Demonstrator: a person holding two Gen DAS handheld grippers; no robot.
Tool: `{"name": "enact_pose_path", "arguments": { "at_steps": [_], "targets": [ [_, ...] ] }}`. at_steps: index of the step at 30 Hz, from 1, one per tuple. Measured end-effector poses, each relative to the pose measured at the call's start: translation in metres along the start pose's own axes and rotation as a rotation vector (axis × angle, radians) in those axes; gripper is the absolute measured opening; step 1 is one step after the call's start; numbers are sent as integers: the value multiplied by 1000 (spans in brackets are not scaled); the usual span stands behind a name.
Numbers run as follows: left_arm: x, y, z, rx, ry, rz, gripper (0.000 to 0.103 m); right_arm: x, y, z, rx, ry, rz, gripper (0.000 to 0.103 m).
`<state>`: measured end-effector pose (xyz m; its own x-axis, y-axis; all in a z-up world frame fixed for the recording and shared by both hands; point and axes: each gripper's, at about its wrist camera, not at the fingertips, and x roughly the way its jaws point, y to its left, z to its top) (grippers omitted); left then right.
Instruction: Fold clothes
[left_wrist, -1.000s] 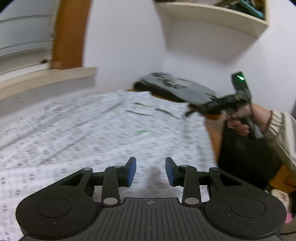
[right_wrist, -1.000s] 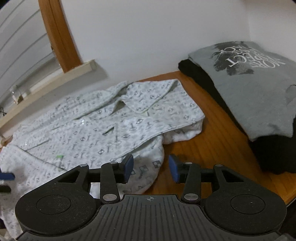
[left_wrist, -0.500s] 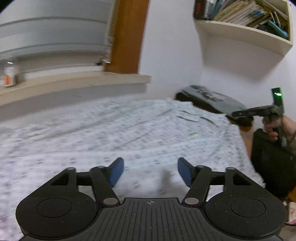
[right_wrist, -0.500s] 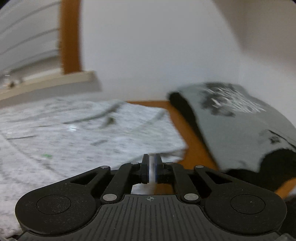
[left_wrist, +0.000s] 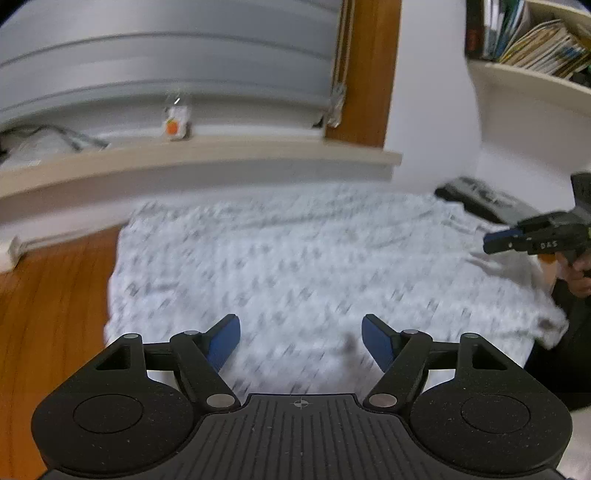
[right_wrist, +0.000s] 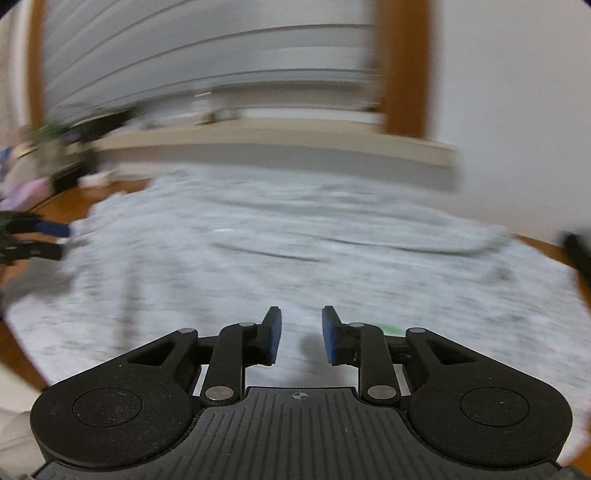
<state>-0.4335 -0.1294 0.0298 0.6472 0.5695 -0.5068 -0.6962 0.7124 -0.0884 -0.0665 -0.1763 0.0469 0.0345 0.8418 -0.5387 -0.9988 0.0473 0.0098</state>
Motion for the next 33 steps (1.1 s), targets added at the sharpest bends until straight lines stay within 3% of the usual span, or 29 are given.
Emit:
{"name": "enact_pose_path", "arguments": {
  "at_steps": [3, 7, 9, 10, 11, 19, 22, 24, 25, 31, 33],
  "targets": [
    [-2, 13, -2, -26, 8, 18, 74, 14, 39, 5, -72, 22, 85, 27],
    [2, 31, 8, -90, 4, -8, 73, 21, 71, 8, -152, 34, 126, 35],
    [9, 36, 13, -101, 19, -16, 67, 20, 74, 8, -160, 42, 136, 36],
    [14, 35, 14, -89, 37, -10, 54, 19, 75, 7, -157, 47, 141, 37],
    [18, 34, 15, -73, 50, 4, 52, 17, 74, 6, -154, 53, 146, 37],
    [22, 58, 12, -105, 53, 88, 56, 17, 91, 4, -197, 71, 191, 37],
    [26, 63, 9, -116, 59, 71, 55, 15, 96, -1, -211, 78, 218, 37],
    [26, 63, 9, -108, 51, 75, 46, 15, 99, -5, -217, 92, 222, 37],
    [26, 62, 10, -102, 43, 80, 32, 16, 100, -7, -220, 100, 223, 37],
    [22, 54, 11, -48, 26, 100, 15, 17, 104, -14, -261, 119, 224, 37],
    [13, 51, 13, -40, -8, 102, 14, 16, 104, -14, -274, 118, 226, 33]
  ]
}}
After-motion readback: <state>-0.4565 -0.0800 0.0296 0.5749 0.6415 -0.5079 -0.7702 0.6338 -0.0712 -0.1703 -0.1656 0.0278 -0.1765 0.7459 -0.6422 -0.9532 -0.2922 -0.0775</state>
